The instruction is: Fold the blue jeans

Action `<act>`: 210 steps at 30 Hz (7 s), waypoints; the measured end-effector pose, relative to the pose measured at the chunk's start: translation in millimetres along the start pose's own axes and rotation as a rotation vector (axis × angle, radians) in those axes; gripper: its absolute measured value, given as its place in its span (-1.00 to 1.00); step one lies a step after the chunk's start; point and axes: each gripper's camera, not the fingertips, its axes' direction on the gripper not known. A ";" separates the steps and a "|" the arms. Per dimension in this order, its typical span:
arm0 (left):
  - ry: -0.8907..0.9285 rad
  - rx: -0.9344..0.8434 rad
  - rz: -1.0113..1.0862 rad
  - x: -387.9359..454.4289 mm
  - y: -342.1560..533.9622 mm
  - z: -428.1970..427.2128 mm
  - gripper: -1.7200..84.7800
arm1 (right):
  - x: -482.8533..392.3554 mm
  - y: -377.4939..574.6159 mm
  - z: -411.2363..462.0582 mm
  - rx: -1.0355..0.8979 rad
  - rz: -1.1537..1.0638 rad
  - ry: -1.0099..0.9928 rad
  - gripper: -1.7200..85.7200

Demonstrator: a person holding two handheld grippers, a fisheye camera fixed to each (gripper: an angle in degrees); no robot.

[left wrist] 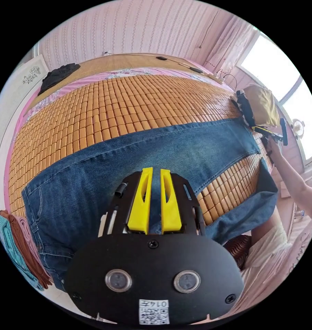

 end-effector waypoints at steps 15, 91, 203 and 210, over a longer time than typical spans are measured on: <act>0.183 -0.199 0.276 138.5 142.6 -4.1 -0.73 | 110.6 174.4 -20.8 -0.220 0.320 -0.149 -0.63; -0.115 -0.115 -0.360 -103.3 54.6 -146.2 -0.98 | -82.7 -29.6 69.2 -0.270 -0.140 0.285 -0.97; 0.340 0.447 -0.828 -238.4 189.4 -719.2 -0.98 | 117.9 89.7 -72.3 0.128 0.279 -0.240 -0.87; 0.312 0.510 -0.745 -294.5 27.5 -686.1 -0.80 | 115.6 -20.8 -22.2 0.146 0.423 -0.209 -0.78</act>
